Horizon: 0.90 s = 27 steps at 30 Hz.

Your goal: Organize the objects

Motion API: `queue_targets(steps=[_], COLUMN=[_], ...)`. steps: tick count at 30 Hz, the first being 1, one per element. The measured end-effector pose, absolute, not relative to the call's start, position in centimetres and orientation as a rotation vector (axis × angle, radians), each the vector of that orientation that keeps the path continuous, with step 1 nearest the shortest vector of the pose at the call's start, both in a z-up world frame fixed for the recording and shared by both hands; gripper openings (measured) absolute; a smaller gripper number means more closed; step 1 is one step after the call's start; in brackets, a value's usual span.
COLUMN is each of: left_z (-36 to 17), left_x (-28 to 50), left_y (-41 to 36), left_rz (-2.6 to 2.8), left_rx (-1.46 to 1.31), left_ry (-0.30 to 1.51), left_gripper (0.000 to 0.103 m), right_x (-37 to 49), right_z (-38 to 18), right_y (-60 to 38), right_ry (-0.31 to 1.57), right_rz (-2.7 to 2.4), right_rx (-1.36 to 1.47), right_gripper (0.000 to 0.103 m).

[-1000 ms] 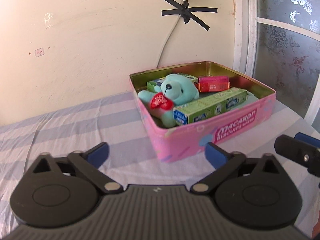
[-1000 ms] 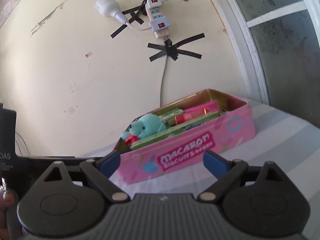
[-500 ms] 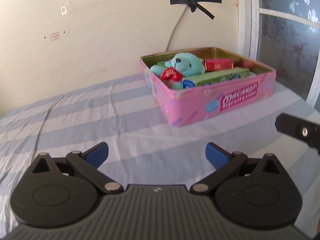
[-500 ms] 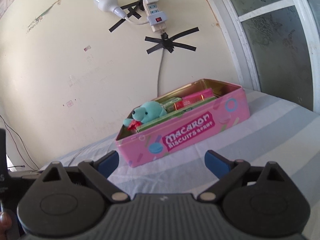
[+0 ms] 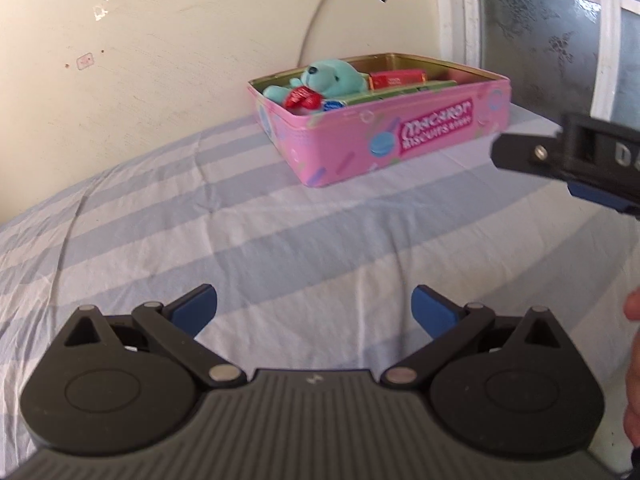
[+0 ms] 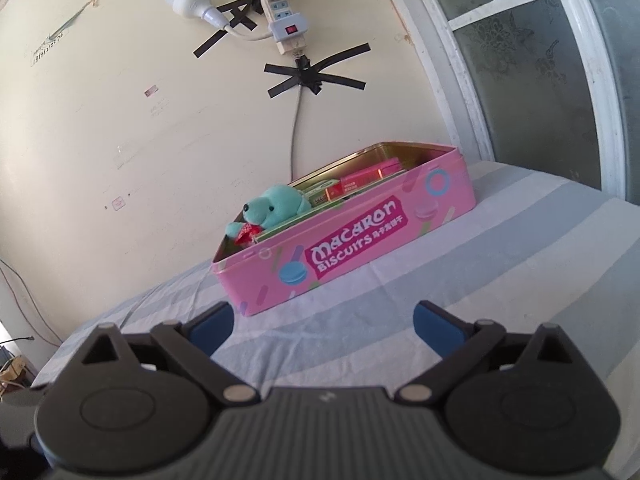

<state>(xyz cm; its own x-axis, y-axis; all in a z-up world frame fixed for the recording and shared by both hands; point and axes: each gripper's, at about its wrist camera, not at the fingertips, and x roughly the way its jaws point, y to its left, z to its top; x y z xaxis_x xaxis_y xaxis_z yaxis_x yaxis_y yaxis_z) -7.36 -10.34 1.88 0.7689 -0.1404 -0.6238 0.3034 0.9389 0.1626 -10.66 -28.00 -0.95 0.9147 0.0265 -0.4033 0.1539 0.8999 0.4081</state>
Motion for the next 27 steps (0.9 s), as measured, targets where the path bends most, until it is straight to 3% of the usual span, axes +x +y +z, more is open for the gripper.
queue_targets(steps=[27], left_z=[1.4], left_x=[-7.4], left_y=[-10.4], left_rz=[-0.239], left_rx=[0.239], left_ry=[0.672], left_gripper=[0.103], right_x=[-10.1], right_z=[-1.1], right_y=[-26.3], right_ry=[0.390], right_rz=[-0.094], right_rx=[0.379], right_gripper=[0.103])
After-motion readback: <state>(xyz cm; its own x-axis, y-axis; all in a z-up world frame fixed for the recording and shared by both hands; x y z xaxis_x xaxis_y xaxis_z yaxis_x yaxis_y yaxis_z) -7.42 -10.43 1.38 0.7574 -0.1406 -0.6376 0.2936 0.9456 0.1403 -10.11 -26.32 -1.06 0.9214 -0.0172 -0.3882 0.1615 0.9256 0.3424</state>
